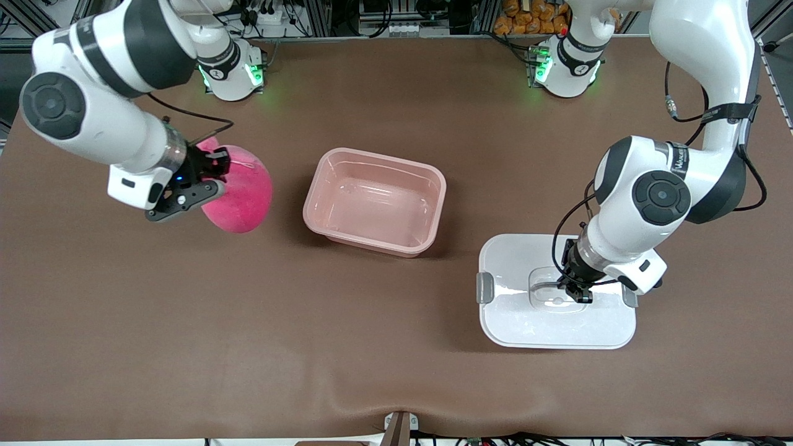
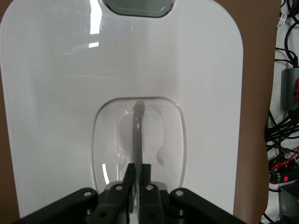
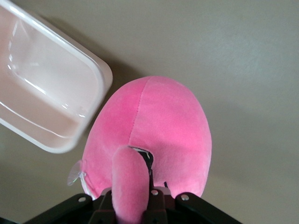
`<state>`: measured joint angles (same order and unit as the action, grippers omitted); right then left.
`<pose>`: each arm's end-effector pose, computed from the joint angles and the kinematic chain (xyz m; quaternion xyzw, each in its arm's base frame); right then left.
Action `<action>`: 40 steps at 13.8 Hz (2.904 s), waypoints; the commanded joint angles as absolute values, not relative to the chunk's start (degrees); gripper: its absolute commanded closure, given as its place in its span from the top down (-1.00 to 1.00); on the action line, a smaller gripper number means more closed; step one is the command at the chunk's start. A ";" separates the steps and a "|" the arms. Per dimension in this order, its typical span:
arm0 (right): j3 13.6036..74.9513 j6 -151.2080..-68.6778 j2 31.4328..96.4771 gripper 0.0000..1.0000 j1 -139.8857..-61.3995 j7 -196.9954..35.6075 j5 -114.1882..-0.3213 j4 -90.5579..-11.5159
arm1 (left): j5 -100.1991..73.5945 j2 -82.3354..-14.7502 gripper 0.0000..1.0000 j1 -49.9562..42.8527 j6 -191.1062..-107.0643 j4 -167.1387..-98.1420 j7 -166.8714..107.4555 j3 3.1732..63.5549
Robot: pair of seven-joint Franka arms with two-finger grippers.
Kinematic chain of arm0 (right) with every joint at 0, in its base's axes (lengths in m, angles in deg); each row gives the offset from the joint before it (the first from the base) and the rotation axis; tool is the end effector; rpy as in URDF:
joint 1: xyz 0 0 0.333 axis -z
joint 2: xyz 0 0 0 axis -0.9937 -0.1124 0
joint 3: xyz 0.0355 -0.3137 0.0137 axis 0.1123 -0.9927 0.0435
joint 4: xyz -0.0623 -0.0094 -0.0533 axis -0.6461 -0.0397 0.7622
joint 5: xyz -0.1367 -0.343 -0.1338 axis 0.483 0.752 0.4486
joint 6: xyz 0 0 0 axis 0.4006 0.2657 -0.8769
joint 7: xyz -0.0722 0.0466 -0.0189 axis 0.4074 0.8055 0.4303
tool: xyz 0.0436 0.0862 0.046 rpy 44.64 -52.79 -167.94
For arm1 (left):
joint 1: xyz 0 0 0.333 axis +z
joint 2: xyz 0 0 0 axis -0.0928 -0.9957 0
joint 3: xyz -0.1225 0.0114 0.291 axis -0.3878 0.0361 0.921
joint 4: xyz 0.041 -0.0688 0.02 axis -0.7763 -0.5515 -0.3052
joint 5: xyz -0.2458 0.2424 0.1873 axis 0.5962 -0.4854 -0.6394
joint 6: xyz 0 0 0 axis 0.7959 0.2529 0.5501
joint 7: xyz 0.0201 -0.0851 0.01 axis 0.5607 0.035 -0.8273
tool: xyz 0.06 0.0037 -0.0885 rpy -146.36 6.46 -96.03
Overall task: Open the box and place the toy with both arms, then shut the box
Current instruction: 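Carry the pink toy with the right gripper over the pink box, then lower the pink toy into the box and open the right gripper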
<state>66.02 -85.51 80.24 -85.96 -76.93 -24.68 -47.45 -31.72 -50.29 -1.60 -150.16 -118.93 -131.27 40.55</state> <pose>0.5479 0.1860 0.5149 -0.9792 -0.1687 0.1050 0.0400 0.6750 -0.1874 0.4059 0.7216 0.6901 0.0485 0.0274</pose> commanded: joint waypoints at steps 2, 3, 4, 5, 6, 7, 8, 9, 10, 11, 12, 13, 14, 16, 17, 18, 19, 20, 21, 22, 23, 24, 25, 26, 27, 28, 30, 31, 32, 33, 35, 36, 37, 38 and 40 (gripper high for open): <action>65.81 -85.20 78.02 -1.00 -91.35 -63.30 -26.03 -44.57 | -30.91 -49.02 -1.00 -1.18 -149.70 -119.94 -130.75 40.35; 65.81 -86.16 77.32 -1.00 -93.11 -59.70 -26.03 -44.48 | -30.91 -49.02 -1.00 -1.18 -149.70 -119.94 -130.75 40.35; 65.81 -87.30 76.62 -1.00 -94.43 -55.66 -26.03 -44.21 | -30.91 -49.02 -1.00 -1.18 -149.70 -119.94 -130.75 40.35; 65.81 -87.75 75.22 -1.00 -95.57 -51.36 -26.03 -42.99 | -30.91 -49.11 -1.00 -1.18 -149.70 -119.94 -130.75 40.44; 65.81 -87.75 73.38 -1.00 -96.37 -47.84 -26.03 -40.81 | -30.91 -49.20 -1.00 -1.27 -149.70 -119.94 -130.83 40.35; 65.81 -87.66 71.53 -1.00 -97.51 -45.28 -26.03 -38.35 | -30.99 -49.29 -1.00 -1.27 -149.70 -119.94 -130.92 40.35; 65.81 -87.58 69.68 -1.00 -98.39 -42.12 -26.03 -36.32 | -31.00 -49.38 -1.00 -1.36 -149.70 -119.94 -131.01 40.44; 65.90 -87.66 68.71 -1.00 -98.75 -38.96 -26.03 -35.43 | -31.00 -49.38 -1.00 -1.44 -149.70 -119.94 -131.01 40.44; 65.90 -87.75 68.44 -1.00 -99.18 -36.14 -26.03 -35.34 | -31.00 -49.38 -1.00 -1.45 -149.70 -119.94 -131.01 40.44; 65.90 -87.75 68.35 -1.00 -99.62 -34.98 -26.03 -35.34 | -31.08 -49.38 -1.00 -1.45 -149.70 -119.94 -131.01 40.35; 65.90 -87.84 68.00 -1.00 -99.89 -34.36 -26.03 -35.34 | -31.08 -49.38 -1.00 -1.45 -149.70 -119.94 -131.01 40.44; 65.90 -87.92 67.91 -1.00 -99.72 -32.96 -26.12 -35.34 | -31.08 -49.38 -1.00 -1.45 -149.70 -119.94 -131.10 40.35; 65.90 -87.93 67.82 -1.00 -99.63 -32.43 -27.25 -35.34 | -31.17 -49.38 -1.00 -1.53 -149.70 -119.94 -131.10 40.44; 65.72 -87.93 67.30 -1.00 -99.63 -32.24 -30.24 -35.34 | -31.17 -49.46 -1.00 -1.62 -149.70 -119.94 -131.10 40.44; 65.72 -87.93 67.03 -1.00 -99.80 -32.16 -30.34 -35.34 | -31.17 -49.46 -1.00 -1.62 -149.70 -119.94 -131.10 40.44; 65.81 -88.80 66.77 -1.00 -99.98 -31.81 -30.51 -35.34 | -31.17 -49.46 -1.00 -1.71 -149.70 -119.94 -131.10 40.44; 65.81 -90.28 66.76 -1.00 -100.15 -31.28 -30.60 -35.51 | -31.26 -49.55 -1.00 -1.71 -149.70 -119.94 -131.19 40.44; 65.81 -91.08 66.42 -1.00 -100.85 -30.76 -30.34 -35.77 | -31.26 -49.55 -1.00 -1.71 -149.70 -119.94 -131.19 40.44; 65.81 -91.09 65.80 -1.00 -102.08 -30.75 -29.73 -35.69 | -31.26 -49.55 -1.00 -1.71 -149.70 -119.94 -131.19 40.44; 65.81 -91.35 65.36 -1.00 -102.70 -30.75 -29.20 -35.69 | -31.26 -49.55 -1.00 -1.80 -149.70 -119.94 -131.27 40.44; 65.81 -91.79 64.92 -1.00 -102.88 -30.75 -28.76 -35.69 | -31.26 -49.55 -1.00 -1.80 -149.70 -119.94 -131.27 40.44; 65.81 -91.88 64.66 -1.00 -103.23 -30.75 -28.58 -35.69 | -31.26 -49.55 -1.00 -1.80 -149.70 -119.94 -131.27 40.44; 65.81 -91.88 64.39 -1.00 -103.41 -30.75 -28.58 -35.77 | -31.26 -49.55 -1.00 -1.80 -149.70 -119.94 -131.27 40.44; 65.81 -91.79 64.30 -1.00 -103.67 -30.75 -28.23 -35.86 | -31.26 -49.55 -1.00 -1.80 -149.70 -119.94 -131.27 40.44; 65.81 -91.62 64.30 -1.00 -103.67 -30.75 -27.88 -35.95 | -31.26 -49.55 -1.00 -1.80 -149.70 -119.94 -131.36 40.44; 65.81 -91.62 64.22 -1.00 -103.67 -30.75 -27.88 -35.95 | -31.26 -49.55 -1.00 -1.80 -149.70 -119.94 -131.36 40.44; 65.72 -91.62 63.52 -1.00 -103.41 -30.84 -27.44 -35.95 | -31.26 -49.55 -1.00 -1.88 -149.70 -119.94 -131.80 40.44; 65.72 -91.62 62.82 -1.00 -103.06 -30.84 -26.66 -35.95 | -31.26 -49.55 -1.00 -1.88 -149.70 -119.94 -131.89 40.44; 65.72 -91.70 62.29 -1.00 -102.97 -30.92 -26.56 -35.95 | -31.35 -49.55 -1.00 -1.97 -149.70 -119.94 -131.98 40.44; 65.72 -91.79 61.76 -1.00 -102.97 -30.84 -26.47 -35.86 | -31.35 -49.55 -1.00 -1.97 -149.70 -119.94 -132.15 40.44; 65.72 -92.06 60.53 -1.00 -102.97 -30.84 -26.21 -35.78 | -31.35 -49.55 -1.00 -1.97 -149.70 -119.94 -132.15 40.44; 65.72 -92.49 59.65 -1.00 -103.06 -30.75 -25.86 -35.69 | -31.35 -49.55 -1.00 -1.97 -149.70 -119.94 -132.15 40.44; 65.72 -93.11 59.04 -1.00 -103.40 -30.75 -25.60 -35.69 | -31.35 -49.55 -1.00 -1.97 -149.70 -119.94 -132.15 40.44; 65.72 -93.46 58.42 -1.00 -103.41 -30.75 -25.51 -35.69 | -31.43 -49.55 -1.00 -1.97 -149.70 -119.94 -132.15 40.44; 65.72 -94.60 57.37 -1.00 -103.49 -30.75 -24.63 -35.69 | -31.43 -49.73 -1.00 -1.97 -149.70 -119.94 -132.15 40.44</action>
<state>65.49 -94.29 58.91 -103.15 -31.76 -26.24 -37.34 -31.72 -50.29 -1.92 -150.16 -119.57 -131.50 40.53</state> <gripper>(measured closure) 0.877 0.934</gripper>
